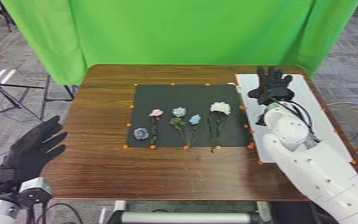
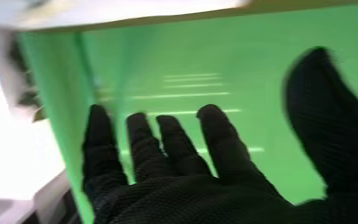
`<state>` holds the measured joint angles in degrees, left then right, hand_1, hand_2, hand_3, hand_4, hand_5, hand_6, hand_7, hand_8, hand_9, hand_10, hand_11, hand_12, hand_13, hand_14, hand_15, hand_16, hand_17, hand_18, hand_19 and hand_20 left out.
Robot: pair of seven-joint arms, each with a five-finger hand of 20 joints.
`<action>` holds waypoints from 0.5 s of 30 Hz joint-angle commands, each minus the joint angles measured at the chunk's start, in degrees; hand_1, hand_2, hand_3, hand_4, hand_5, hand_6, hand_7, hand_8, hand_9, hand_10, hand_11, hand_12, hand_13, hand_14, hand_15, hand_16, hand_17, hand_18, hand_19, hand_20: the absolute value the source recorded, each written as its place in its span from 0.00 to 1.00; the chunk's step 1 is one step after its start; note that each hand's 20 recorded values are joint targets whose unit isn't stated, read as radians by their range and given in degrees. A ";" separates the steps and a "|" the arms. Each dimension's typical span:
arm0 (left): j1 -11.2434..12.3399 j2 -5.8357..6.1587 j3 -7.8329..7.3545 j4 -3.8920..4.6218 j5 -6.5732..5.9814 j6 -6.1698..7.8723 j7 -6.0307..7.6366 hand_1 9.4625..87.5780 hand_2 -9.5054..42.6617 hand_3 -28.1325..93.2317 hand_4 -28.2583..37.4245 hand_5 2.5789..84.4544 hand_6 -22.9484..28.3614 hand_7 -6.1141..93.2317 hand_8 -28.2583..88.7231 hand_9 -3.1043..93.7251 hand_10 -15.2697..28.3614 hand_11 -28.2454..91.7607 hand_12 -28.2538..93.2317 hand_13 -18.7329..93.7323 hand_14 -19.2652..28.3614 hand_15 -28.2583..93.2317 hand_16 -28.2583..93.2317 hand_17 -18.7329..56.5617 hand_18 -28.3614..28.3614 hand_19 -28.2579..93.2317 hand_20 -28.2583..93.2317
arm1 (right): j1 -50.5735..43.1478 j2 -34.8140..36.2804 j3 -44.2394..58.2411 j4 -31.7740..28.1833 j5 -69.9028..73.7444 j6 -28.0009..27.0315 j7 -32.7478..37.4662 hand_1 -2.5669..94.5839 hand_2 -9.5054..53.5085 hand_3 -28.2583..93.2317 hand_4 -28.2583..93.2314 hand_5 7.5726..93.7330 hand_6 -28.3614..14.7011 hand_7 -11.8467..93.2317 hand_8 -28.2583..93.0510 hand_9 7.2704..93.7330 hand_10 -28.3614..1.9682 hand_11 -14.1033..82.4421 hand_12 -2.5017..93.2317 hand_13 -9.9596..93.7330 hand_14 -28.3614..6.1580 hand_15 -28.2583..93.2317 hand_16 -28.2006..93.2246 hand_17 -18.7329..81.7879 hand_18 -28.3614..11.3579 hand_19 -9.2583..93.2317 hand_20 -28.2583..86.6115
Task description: Arrange flowers
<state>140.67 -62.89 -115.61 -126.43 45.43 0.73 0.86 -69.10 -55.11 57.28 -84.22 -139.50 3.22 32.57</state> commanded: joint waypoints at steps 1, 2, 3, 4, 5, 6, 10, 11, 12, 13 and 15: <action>0.74 -0.57 0.00 -0.16 -0.09 0.17 0.24 0.18 0.16 0.81 0.00 0.28 0.48 0.25 0.16 0.24 0.57 0.37 0.37 0.30 0.66 0.40 0.27 0.09 0.82 0.53 0.31 | 3.05 1.78 3.12 5.59 3.68 -7.89 -2.90 0.26 0.14 0.98 0.09 0.10 0.46 0.22 0.20 0.08 0.45 0.11 0.36 0.22 0.38 0.15 0.55 0.16 0.20 0.50 0.42; 0.64 -0.52 0.02 -0.13 -0.10 0.17 0.15 0.18 0.16 0.81 0.00 0.28 0.48 0.25 0.16 0.24 0.57 0.37 0.37 0.30 0.66 0.40 0.27 0.09 0.82 0.53 0.31 | 3.17 1.83 3.47 6.26 4.93 -9.48 -3.47 0.27 0.15 0.98 0.09 0.10 0.46 0.23 0.20 0.08 0.47 0.10 0.36 0.22 0.39 0.14 0.54 0.16 0.20 0.49 0.41; 0.68 -0.56 0.01 -0.13 -0.07 0.09 0.17 0.18 0.16 0.81 0.00 0.28 0.48 0.25 0.16 0.24 0.57 0.37 0.37 0.30 0.66 0.40 0.27 0.09 0.82 0.53 0.31 | 3.26 1.74 3.95 6.98 6.42 -10.37 -4.42 0.27 0.16 0.99 0.10 0.09 0.46 0.23 0.20 0.08 0.48 0.10 0.36 0.23 0.42 0.14 0.53 0.16 0.21 0.48 0.40; 0.66 -0.61 -0.03 -0.14 -0.04 0.11 -0.01 0.18 0.16 0.81 0.00 0.28 0.48 0.25 0.16 0.24 0.57 0.37 0.37 0.30 0.66 0.40 0.27 0.09 0.82 0.53 0.31 | 3.19 1.40 4.49 7.96 6.89 -10.48 -5.44 0.28 0.17 0.99 0.10 0.09 0.46 0.23 0.20 0.09 0.48 0.10 0.35 0.24 0.44 0.14 0.53 0.16 0.21 0.48 0.40; 0.78 -0.71 -0.01 -0.18 -0.05 0.13 0.06 0.18 0.16 0.81 0.00 0.28 0.48 0.25 0.16 0.24 0.57 0.37 0.37 0.30 0.66 0.40 0.27 0.09 0.82 0.53 0.31 | 3.45 1.08 4.85 8.57 7.58 -12.17 -5.38 0.28 0.18 0.99 0.09 0.10 0.46 0.25 0.19 0.09 0.47 0.11 0.34 0.26 0.46 0.17 0.52 0.18 0.22 0.49 0.40; 0.72 -0.68 0.06 -0.13 -0.09 0.13 0.14 0.18 0.16 0.81 0.00 0.28 0.48 0.25 0.16 0.24 0.57 0.37 0.37 0.30 0.66 0.40 0.27 0.09 0.82 0.53 0.31 | 3.45 1.09 5.23 9.03 8.52 -13.19 -6.21 0.28 0.19 1.00 0.10 0.11 0.46 0.26 0.18 0.10 0.46 0.12 0.32 0.30 0.49 0.20 0.51 0.19 0.22 0.51 0.40; 0.73 -0.65 0.02 -0.14 -0.10 0.08 0.08 0.18 0.17 0.81 0.00 0.28 0.48 0.25 0.16 0.24 0.57 0.37 0.37 0.30 0.66 0.40 0.27 0.09 0.82 0.53 0.31 | 3.05 0.91 6.13 10.00 8.44 -15.42 -7.06 0.28 0.19 1.00 0.08 0.16 0.50 0.32 0.15 0.19 0.48 0.19 0.25 0.40 0.55 0.29 0.46 0.22 0.24 0.52 0.41; 0.75 -0.72 -0.06 -0.19 -0.03 0.06 0.03 0.18 0.17 0.81 0.00 0.28 0.48 0.25 0.16 0.24 0.57 0.37 0.37 0.30 0.66 0.40 0.27 0.09 0.82 0.53 0.31 | 3.06 0.85 6.01 10.16 8.22 -15.06 -6.77 0.28 0.19 1.00 0.08 0.17 0.50 0.32 0.15 0.21 0.49 0.20 0.25 0.42 0.55 0.30 0.45 0.22 0.24 0.53 0.42; 0.79 -0.74 -0.06 -0.21 -0.03 0.15 0.08 0.18 0.17 0.81 0.00 0.28 0.48 0.25 0.16 0.24 0.57 0.37 0.37 0.30 0.66 0.40 0.27 0.09 0.82 0.53 0.31 | 2.81 0.98 6.07 10.04 8.76 -14.66 -7.01 0.28 0.19 1.00 0.07 0.19 0.50 0.34 0.14 0.24 0.48 0.22 0.23 0.45 0.55 0.33 0.44 0.24 0.25 0.54 0.42; 0.83 -0.74 -0.11 -0.23 -0.09 0.14 0.02 0.18 0.17 0.81 0.00 0.28 0.48 0.25 0.16 0.24 0.57 0.37 0.37 0.30 0.66 0.41 0.27 0.09 0.82 0.53 0.31 | 2.42 1.12 5.80 10.05 8.83 -12.15 -7.35 0.28 0.19 1.00 0.06 0.20 0.50 0.34 0.13 0.24 0.47 0.23 0.23 0.46 0.54 0.34 0.43 0.24 0.25 0.55 0.42; 0.78 -0.74 -0.08 -0.18 -0.03 0.03 0.04 0.18 0.17 0.81 0.00 0.28 0.48 0.24 0.16 0.24 0.57 0.37 0.37 0.30 0.66 0.41 0.27 0.09 0.82 0.53 0.31 | 1.99 1.80 4.32 9.73 8.23 -7.20 -6.97 0.28 0.19 1.00 0.06 0.21 0.51 0.35 0.13 0.26 0.48 0.25 0.23 0.47 0.54 0.36 0.42 0.25 0.25 0.57 0.43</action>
<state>140.72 -63.15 -115.55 -126.43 45.43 0.75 0.89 -65.70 -54.31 63.51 -74.49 -130.14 -11.18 25.19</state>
